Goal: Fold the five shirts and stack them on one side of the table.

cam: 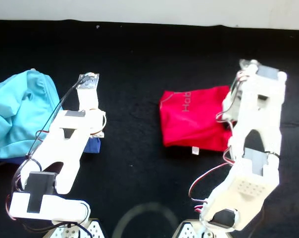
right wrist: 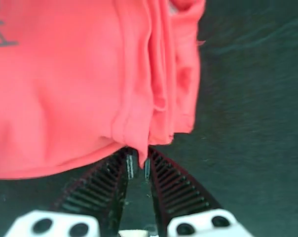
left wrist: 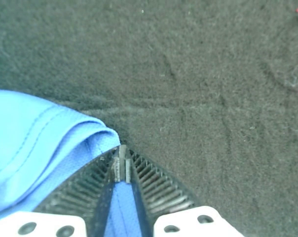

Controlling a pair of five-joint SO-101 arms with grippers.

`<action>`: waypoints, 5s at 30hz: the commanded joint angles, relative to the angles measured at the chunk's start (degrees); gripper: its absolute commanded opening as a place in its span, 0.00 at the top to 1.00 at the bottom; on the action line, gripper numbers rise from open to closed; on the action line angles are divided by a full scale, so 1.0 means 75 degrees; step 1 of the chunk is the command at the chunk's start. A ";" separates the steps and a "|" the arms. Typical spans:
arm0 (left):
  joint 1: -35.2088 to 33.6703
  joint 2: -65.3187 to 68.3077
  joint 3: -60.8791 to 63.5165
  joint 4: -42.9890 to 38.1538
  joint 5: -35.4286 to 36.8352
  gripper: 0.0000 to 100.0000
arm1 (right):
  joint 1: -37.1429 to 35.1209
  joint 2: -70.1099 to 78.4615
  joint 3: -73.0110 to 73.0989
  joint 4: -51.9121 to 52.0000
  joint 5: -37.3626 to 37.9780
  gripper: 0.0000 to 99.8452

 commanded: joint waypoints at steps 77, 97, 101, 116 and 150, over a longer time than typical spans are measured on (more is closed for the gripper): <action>-0.4097 0.1319 -0.2983 0.2110 -0.2379 0.85 | -0.0158 -0.0486 -0.4566 0.0674 -0.0105 0.84; -0.7051 0.5984 -1.2935 0.6599 -0.2907 0.85 | -0.0568 -0.5960 0.4296 -0.1178 -0.0105 0.84; -0.6476 0.6019 -1.4048 0.8358 -0.2907 0.85 | -0.0568 -0.5937 0.4788 -0.2198 -0.0164 0.83; -0.4648 0.3206 -1.1997 0.9295 -0.2462 0.85 | -0.0580 -0.1741 0.1940 -0.2620 -0.1418 0.69; -0.2948 -0.0651 0.0557 0.1231 -0.2473 0.85 | -0.0791 0.3921 -0.2116 -0.2479 -0.1453 0.98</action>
